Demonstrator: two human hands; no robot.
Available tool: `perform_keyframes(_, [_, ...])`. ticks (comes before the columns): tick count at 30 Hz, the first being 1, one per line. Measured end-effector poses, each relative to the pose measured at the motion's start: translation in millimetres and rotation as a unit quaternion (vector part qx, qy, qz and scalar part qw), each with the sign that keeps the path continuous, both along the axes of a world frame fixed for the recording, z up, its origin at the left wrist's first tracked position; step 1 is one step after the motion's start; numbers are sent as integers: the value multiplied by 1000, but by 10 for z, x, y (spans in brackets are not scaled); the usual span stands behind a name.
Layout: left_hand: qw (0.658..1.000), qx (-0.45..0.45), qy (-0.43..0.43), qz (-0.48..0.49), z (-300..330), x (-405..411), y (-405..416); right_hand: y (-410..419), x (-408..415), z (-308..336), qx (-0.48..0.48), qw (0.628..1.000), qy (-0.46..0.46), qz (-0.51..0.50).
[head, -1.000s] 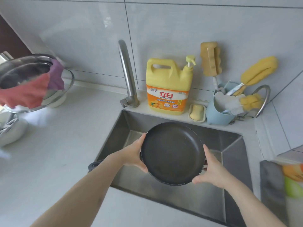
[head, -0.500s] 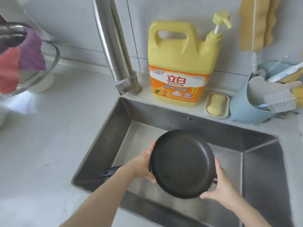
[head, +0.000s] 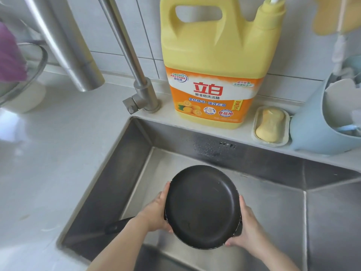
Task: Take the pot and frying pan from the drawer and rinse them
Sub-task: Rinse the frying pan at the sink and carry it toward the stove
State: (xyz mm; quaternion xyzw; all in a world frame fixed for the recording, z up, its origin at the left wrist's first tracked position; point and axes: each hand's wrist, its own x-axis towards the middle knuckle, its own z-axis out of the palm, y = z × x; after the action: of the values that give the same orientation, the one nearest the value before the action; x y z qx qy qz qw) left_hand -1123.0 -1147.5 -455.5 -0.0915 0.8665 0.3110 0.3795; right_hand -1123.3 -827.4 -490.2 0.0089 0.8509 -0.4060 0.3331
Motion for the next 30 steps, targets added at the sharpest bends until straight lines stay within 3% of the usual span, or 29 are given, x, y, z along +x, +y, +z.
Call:
perform_keyframes(8, [999, -26, -24, 3, -64, -12, -15, -21, -23, -195, -2, 1000, 2, 17])
perform_keyframes(11, [996, -30, 38, 76, 162, -178, 55, -16, -23, -202, -3, 1000, 2, 16])
perform_keyframes(13, [961, -11, 183, 206, 475, -392, 83, -26, -31, -186, 3, 1000, 5, 17])
perform_keyframes(15, [891, 15, 319, 321, 875, -670, 71, -29, -40, -181, 9, 1000, 9, 18])
perform_keyframes(17, [833, 26, 413, 367, 1250, -957, 3, -35, -43, -174, 15, 1000, 11, 20])
perform_keyframes(19, [798, 21, 463, 385, 1513, -1228, -63, -40, -45, -171, 18, 1000, 13, 22])
perform_keyframes(24, [770, 2, 417, 483, 1610, -1609, -241, -52, -58, -147, 25, 999, 4, 27])
perform_keyframes(30, [800, -50, 417, 429, 1612, -1593, -386, -33, -34, -171, 16, 999, 5, 31])
